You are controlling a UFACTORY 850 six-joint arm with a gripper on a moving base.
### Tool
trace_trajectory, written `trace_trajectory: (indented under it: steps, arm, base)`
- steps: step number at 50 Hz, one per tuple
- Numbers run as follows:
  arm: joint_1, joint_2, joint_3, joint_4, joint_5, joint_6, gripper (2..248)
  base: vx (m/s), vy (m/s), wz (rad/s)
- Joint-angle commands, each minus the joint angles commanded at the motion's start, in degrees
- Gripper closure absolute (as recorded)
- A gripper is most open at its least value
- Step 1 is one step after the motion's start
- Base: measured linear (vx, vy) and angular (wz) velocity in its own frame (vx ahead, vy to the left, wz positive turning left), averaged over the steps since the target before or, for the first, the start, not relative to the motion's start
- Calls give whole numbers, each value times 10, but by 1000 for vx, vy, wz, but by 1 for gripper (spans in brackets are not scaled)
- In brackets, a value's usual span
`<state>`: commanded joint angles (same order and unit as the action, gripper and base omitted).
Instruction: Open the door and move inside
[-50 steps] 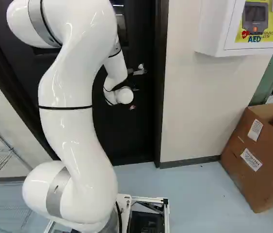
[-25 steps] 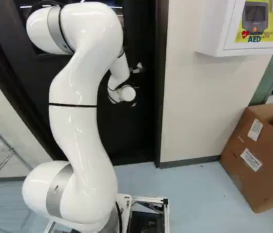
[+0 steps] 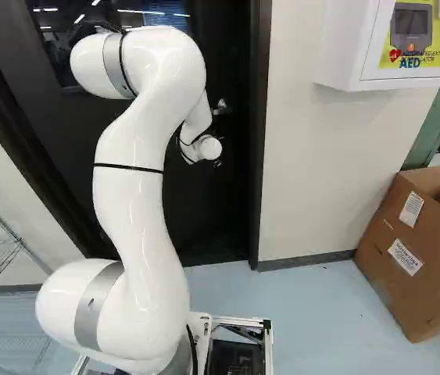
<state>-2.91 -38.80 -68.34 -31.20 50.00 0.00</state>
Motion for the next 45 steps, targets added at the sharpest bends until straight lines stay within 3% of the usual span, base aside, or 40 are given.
trace_trajectory:
  steps: [29,45]
  arm:
    - [3,-74,-106,-10,0,0,3]
    - [3,-59,-83,5,0,0,3]
  base:
    - [0,0,0]
    - [0,0,0]
